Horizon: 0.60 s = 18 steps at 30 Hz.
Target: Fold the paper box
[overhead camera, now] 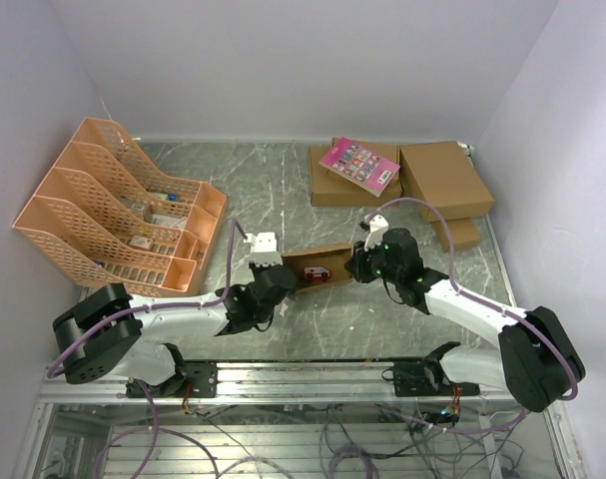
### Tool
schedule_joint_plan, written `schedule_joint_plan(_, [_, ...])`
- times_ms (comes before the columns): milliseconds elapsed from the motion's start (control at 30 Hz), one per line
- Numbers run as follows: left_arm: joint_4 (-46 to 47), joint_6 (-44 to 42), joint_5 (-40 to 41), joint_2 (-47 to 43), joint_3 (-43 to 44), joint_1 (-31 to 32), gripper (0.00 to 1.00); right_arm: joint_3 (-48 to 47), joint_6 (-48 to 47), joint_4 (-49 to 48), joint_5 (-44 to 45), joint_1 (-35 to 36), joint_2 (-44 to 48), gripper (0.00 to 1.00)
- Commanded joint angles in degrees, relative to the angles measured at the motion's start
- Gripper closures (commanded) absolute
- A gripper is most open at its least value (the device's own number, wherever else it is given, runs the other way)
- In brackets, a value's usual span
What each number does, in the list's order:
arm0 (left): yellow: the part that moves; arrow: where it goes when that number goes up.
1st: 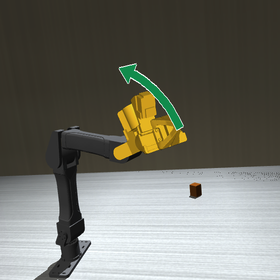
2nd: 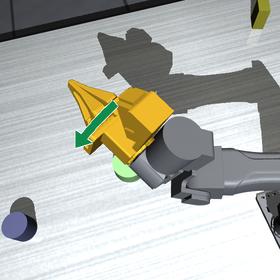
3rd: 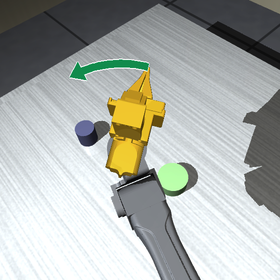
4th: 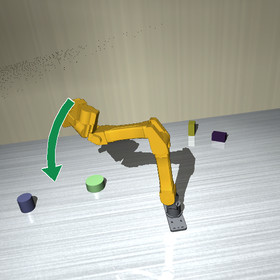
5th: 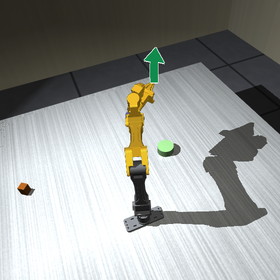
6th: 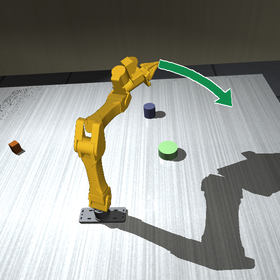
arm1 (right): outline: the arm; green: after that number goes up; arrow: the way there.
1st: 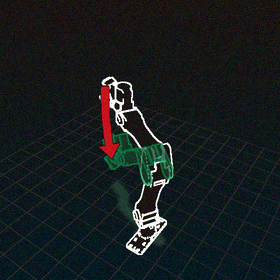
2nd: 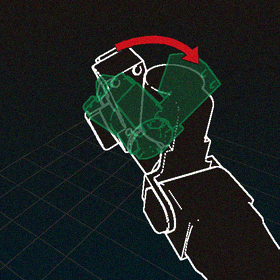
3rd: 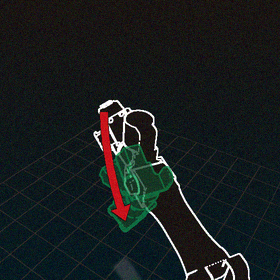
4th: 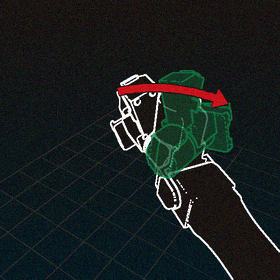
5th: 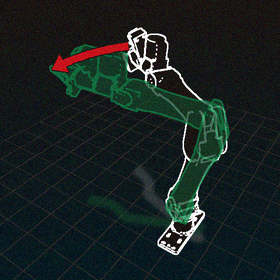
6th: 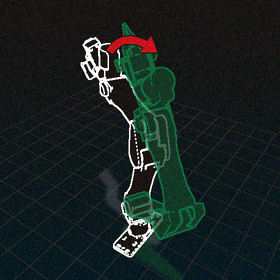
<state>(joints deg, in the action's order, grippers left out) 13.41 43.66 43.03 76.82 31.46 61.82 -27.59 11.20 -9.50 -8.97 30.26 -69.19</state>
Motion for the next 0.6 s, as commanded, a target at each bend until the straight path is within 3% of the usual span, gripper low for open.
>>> schedule_joint_plan(0, [-0.2, 2.0, 0.6, 0.4, -0.1, 0.8, 0.93, 0.0, -0.3, 1.4, -3.5, -0.9, 2.3, 0.78])
schedule_joint_plan(233, [-1.2, 1.9, 0.7, 0.7, 0.6, 0.8, 0.93, -1.7, -1.6, 3.6, -4.5, -3.6, 5.6, 0.55])
schedule_joint_plan(333, [-1.9, 1.8, 0.7, 0.9, 1.0, 0.8, 0.93, -2.3, -4.1, 4.8, -7.5, -4.9, 7.0, 0.5])
schedule_joint_plan(567, [-3.3, 2.2, 0.7, 0.7, 1.0, 0.8, 0.93, -5.7, -16.5, 12.0, -22.6, -8.7, 9.8, 0.4])
